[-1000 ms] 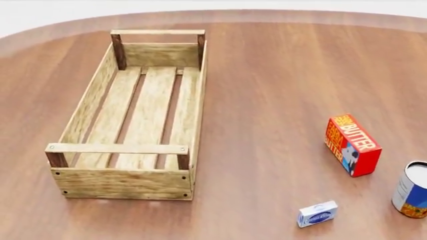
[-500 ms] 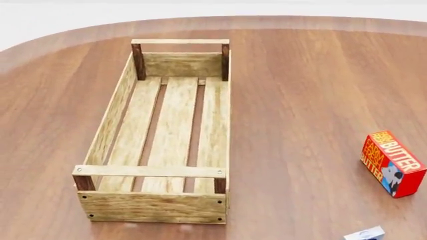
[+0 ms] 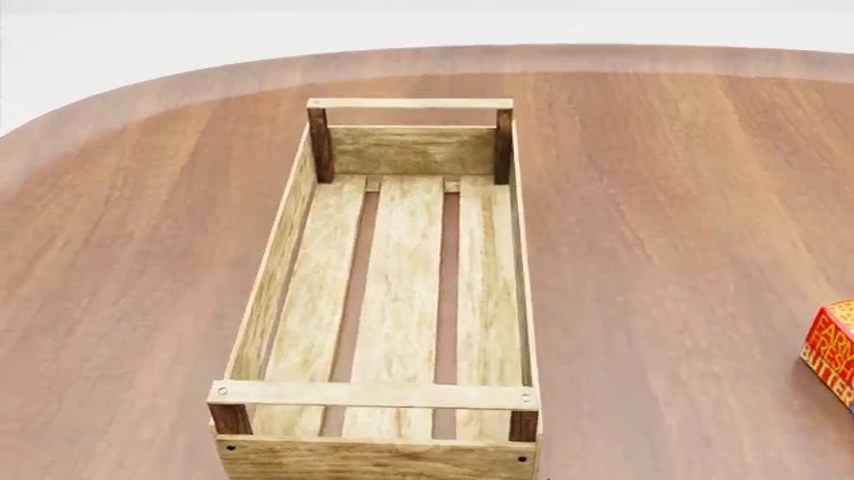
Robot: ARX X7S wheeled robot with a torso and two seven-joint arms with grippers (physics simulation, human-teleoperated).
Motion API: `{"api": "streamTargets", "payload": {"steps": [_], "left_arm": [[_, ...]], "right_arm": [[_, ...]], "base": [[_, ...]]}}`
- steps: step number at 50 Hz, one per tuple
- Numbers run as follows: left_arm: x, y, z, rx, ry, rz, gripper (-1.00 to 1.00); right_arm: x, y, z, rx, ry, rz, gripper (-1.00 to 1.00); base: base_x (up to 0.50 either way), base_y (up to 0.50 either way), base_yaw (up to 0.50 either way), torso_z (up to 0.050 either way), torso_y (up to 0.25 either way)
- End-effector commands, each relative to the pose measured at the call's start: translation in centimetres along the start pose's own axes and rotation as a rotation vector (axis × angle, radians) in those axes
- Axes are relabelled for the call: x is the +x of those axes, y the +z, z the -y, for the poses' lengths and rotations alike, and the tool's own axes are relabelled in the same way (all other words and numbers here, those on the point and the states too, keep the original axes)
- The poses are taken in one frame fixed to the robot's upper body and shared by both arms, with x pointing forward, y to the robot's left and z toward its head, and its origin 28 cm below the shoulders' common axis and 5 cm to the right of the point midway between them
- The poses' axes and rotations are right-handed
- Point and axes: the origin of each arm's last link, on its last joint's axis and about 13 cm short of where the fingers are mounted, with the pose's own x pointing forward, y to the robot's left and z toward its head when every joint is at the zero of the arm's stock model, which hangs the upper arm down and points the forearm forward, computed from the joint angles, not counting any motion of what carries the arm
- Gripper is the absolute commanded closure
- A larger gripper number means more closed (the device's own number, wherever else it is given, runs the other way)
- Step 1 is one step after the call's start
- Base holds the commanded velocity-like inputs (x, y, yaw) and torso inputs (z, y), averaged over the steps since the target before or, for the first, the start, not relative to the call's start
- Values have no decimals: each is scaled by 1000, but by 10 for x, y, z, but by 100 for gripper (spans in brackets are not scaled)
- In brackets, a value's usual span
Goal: Pick up the cream cheese and put it in the tray.
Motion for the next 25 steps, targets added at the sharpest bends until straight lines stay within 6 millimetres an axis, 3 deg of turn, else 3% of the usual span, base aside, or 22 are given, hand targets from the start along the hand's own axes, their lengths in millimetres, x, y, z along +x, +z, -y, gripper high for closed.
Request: {"api": "streamTargets", "payload": {"steps": [1,25], "left_arm": [[0,0,0,1,0,0,-100],[0,1,0,2,0,0,-100]], "right_arm": [[0,-1,0,-3,0,-1,-100],[1,-1,0,4,-7,-5,-100]], "base": [[176,227,0,0,0],[175,223,0,0,0]]}}
